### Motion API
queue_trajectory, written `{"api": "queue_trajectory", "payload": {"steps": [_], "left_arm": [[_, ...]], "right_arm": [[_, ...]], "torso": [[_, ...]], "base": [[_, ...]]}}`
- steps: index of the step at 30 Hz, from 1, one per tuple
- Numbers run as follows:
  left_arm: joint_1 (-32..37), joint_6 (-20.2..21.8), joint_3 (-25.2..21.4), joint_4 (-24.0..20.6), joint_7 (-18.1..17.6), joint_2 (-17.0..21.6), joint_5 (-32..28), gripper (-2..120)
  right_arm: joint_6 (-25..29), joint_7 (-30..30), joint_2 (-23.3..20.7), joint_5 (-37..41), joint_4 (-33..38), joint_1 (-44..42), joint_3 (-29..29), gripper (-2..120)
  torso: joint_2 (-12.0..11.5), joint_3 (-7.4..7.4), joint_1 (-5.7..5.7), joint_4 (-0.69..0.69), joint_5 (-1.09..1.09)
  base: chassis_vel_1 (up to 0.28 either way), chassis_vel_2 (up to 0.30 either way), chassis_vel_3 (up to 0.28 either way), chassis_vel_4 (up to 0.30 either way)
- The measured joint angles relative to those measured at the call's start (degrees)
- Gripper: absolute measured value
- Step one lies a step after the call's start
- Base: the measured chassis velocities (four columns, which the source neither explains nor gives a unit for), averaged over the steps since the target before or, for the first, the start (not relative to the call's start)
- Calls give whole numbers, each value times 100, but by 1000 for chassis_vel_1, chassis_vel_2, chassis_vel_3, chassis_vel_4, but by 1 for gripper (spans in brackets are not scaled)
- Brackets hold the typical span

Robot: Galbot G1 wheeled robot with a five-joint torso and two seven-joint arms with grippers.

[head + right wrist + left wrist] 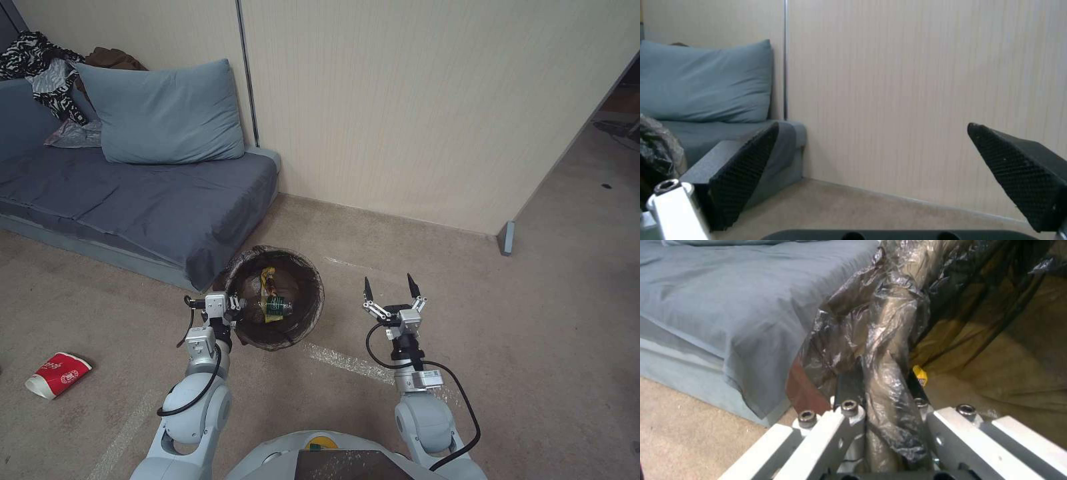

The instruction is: Pick up the trash bin, then pick up the garbage from the floor and place it into the trash bin.

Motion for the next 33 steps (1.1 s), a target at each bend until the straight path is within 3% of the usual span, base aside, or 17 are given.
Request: {"api": "queue_trajectory", "payload": {"steps": [15, 33], "left_arm": [[64, -22, 13, -84, 18, -13, 69, 4], [100, -63, 11, -62, 47, -34, 79, 4]], "right_arm": [[-168, 18, -18, 36, 1, 149, -46, 100], [-197, 44, 6, 70, -23, 258, -68, 100]], "torso": [[0, 0, 0, 0, 0], [0, 0, 0, 0, 0]], "base": [[24, 23, 15, 23], [102, 96, 111, 102]]}}
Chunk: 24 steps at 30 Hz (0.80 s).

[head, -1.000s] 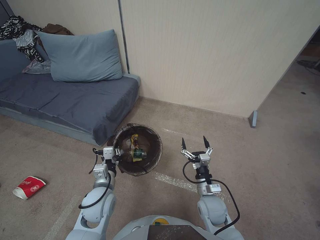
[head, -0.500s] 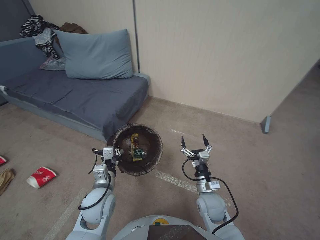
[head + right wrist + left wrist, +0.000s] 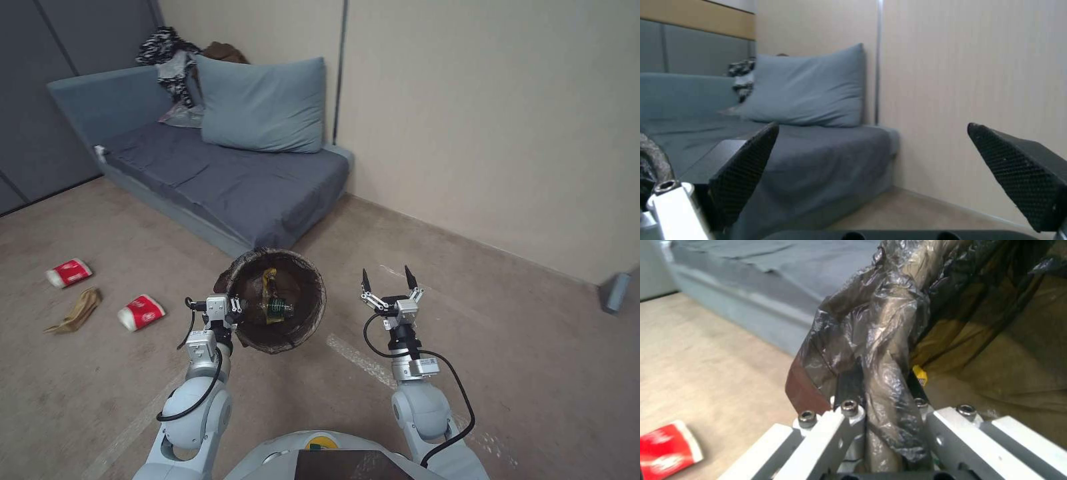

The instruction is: Pick up the trash bin, then pick up the garbage from the floor and place it into the trash bin.

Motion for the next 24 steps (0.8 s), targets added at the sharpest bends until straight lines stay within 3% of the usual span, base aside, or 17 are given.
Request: {"api": "queue_trajectory", "payload": {"steps": [24], "left_arm": [[-18, -18, -3, 48, 10, 11, -40, 4]], "right_arm": [[-17, -154, 22, 48, -23, 12, -33, 100]], "torso": [[0, 0, 0, -1, 0]], "base": [[127, 128, 122, 125]]}}
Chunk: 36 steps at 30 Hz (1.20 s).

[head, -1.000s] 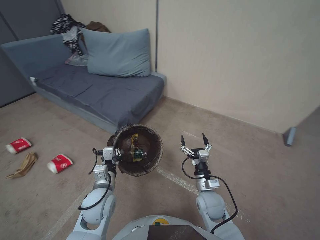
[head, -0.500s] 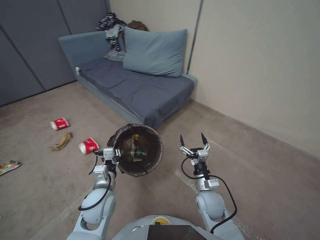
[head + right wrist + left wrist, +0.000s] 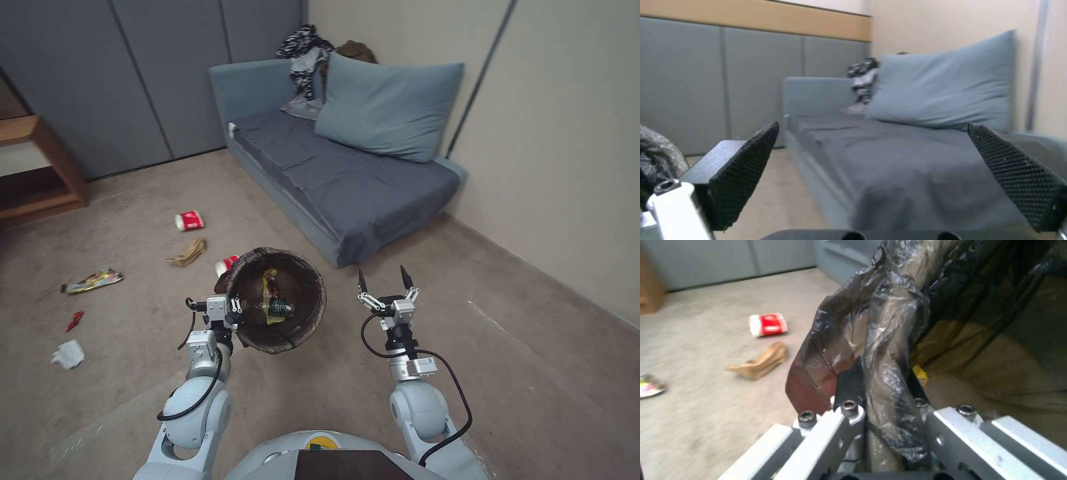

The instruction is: Pick up the trash bin, then pick up the garbage from the floor and place it into the trash bin.

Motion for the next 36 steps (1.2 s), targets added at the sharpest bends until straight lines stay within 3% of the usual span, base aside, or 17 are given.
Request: {"api": "queue_trajectory", "payload": {"steps": [22, 36], "left_arm": [[16, -5, 9, -34, 22, 24, 43, 4], [21, -237, -34, 105, 334, 3, 277, 4]], "right_arm": [[-9, 42, -8, 49, 49, -20, -33, 100], [10, 48, 27, 47, 40, -12, -30, 100]], "torso": [[0, 0, 0, 0, 0], [0, 0, 0, -1, 0]], "base": [[122, 122, 122, 128], [86, 88, 82, 85]]}}
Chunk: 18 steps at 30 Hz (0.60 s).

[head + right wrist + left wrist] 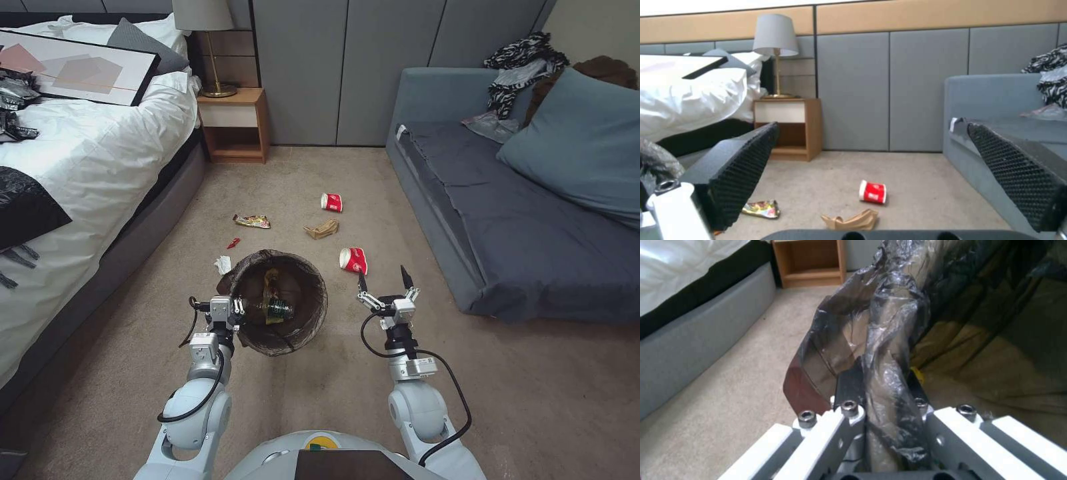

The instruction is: Pick up the trash bin, then pick up the garbage from the floor and place it into the trash bin.

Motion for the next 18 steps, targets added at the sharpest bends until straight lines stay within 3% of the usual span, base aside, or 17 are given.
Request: {"api": "queue_trajectory", "payload": {"steps": [18], "left_arm": [[-9, -1, -15, -30, -150, -11, -87, 4]], "right_arm": [[9, 5, 28, -11, -59, 39, 44, 100]], "torso": [[0, 0, 0, 1, 0]], "base": [[0, 0, 0, 0]]}}
